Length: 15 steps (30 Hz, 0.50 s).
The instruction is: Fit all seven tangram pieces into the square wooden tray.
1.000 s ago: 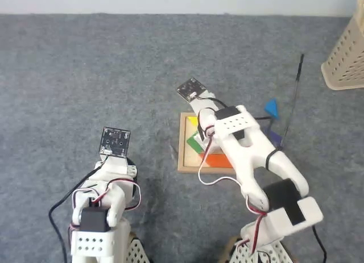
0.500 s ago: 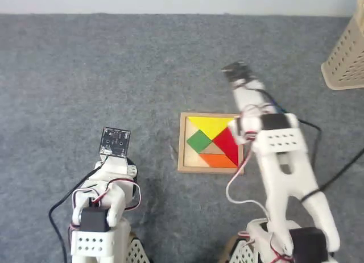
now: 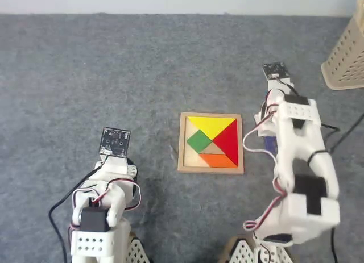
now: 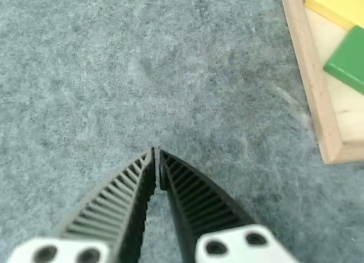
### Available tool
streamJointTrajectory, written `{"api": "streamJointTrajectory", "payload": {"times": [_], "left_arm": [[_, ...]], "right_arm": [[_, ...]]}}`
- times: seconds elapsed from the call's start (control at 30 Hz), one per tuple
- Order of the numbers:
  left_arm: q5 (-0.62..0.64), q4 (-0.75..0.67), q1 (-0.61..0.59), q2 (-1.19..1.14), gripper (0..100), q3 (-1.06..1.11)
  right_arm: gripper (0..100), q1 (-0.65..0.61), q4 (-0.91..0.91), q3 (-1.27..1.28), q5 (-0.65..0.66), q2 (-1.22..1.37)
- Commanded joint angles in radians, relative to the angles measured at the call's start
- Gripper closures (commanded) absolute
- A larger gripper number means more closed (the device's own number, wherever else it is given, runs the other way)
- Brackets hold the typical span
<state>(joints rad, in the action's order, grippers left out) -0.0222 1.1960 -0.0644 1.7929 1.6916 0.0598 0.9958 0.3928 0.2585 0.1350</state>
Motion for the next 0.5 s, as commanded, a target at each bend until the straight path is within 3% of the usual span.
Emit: {"api": "streamJointTrajectory", "payload": {"times": [0.0,0.47], "left_arm": [[0.009,0.005,-0.005,0.003,99,-0.005],[0.009,0.005,-0.005,0.003,99,-0.005]], "right_arm": [[82.4,0.015,0.015,-0.087,-0.003,0.038],[82.4,0.005,0.108,-0.201,0.021,0.225]]}}
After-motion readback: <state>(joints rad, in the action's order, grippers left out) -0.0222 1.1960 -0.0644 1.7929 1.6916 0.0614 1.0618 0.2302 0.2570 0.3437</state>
